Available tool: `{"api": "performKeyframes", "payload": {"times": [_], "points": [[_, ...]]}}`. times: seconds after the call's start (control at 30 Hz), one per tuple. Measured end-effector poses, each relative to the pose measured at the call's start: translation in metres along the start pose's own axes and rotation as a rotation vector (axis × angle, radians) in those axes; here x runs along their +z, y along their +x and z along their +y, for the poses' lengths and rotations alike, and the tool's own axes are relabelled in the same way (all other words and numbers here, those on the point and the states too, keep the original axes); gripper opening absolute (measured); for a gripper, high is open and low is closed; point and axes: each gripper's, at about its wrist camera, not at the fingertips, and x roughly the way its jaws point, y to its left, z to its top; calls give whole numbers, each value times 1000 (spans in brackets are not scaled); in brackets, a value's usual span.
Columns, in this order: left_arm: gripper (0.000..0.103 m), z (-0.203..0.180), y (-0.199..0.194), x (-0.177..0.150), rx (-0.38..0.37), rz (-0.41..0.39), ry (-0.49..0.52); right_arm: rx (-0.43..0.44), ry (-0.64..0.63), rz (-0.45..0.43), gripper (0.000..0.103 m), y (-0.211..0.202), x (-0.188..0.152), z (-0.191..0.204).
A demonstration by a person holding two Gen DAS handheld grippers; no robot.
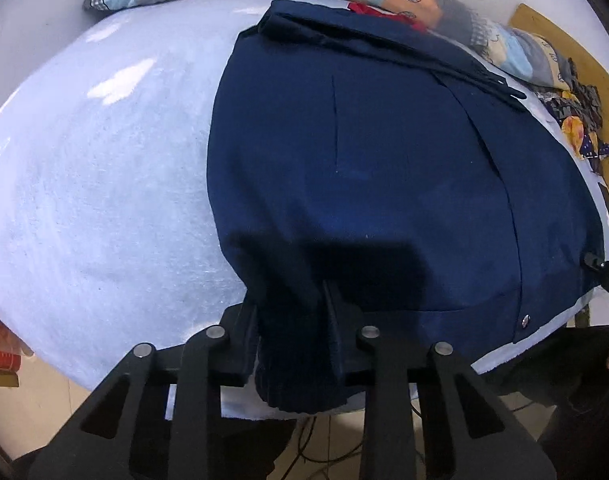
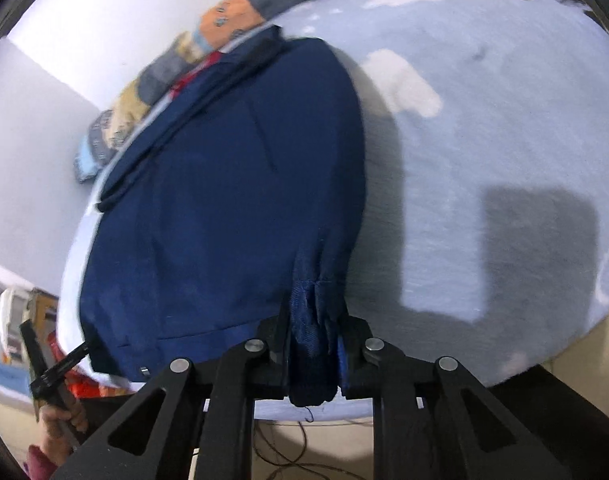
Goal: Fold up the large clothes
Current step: 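Move both tools to the jacket hem and close them on it, then lift the held hem with both tools and carry it toward the collar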
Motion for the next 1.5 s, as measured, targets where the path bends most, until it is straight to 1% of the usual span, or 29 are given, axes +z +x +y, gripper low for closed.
{"api": "performKeyframes", "payload": {"times": [0.13, 0.17, 0.2, 0.3, 0.33, 0.4, 0.43, 0.47, 0.5, 0.53, 0.57, 0.63, 0.7, 0.73, 0.77, 0.83, 0.9, 1.03, 1.07, 1.13, 1.27, 1.43, 1.5], "points": [[26, -4, 5, -3, 31, -12, 21, -14, -7, -5, 17, 1, 0, 0], [27, -4, 6, -3, 38, -14, 24, -17, 0, -3, 21, 4, 1, 1], [27, -4, 6, -3, 41, -13, 26, -20, 2, 2, 21, 5, 1, 0], [32, -4, 8, -4, 52, -15, 21, -46, 1, 20, 23, 13, 0, 3], [38, -5, 10, -3, 62, -14, 22, -53, -2, 28, 26, 16, -1, 4], [39, -7, 11, -2, 70, -18, 20, -59, -13, 28, 27, 17, -2, 4], [38, -8, 11, -1, 73, -22, 26, -63, -25, 27, 25, 18, -2, 6], [28, -9, 9, -1, 77, -35, 30, -68, -43, 28, 18, 18, -3, 9], [26, -10, 6, -1, 79, -49, 34, -65, -51, 23, 17, 17, -3, 10], [23, -12, 2, 0, 78, -61, 42, -62, -59, 14, 15, 14, -3, 12], [21, -12, -1, 1, 69, -77, 39, -48, -58, 2, 14, 11, -3, 13], [21, -8, -13, 4, 22, -116, 10, 12, -40, -26, 13, 0, -3, 12], [21, -3, -23, 7, -17, -152, -14, 87, -12, -74, 13, -15, -2, 11], [21, -1, -29, 8, -40, -178, -27, 133, -4, -90, 13, -21, -2, 11], [21, 1, -36, 9, -59, -211, -35, 196, -3, -125, 12, -31, -2, 14], [21, 2, -51, 10, -79, -276, -35, 258, -39, -175, 12, -44, -2, 21], [21, 2, -58, 11, -84, -311, -32, 312, -60, -215, 12, -53, -2, 27], [21, 4, -69, 9, -83, -338, -33, 363, -46, -227, 12, -58, -5, 25], [21, 5, -71, 7, -84, -340, -31, 387, -36, -229, 12, -61, -8, 23], [21, 6, -77, -1, -86, -346, -31, 407, -36, -238, 12, -68, -13, 22], [21, 6, -91, -9, -99, -366, -28, 458, -34, -242, 12, -83, -28, 29], [21, 8, -108, -18, -109, -387, -16, 495, -63, -244, 12, -109, -42, 34], [21, 13, -110, -16, -119, -388, -30, 500, -58, -242, 12, -114, -42, 33]]}}
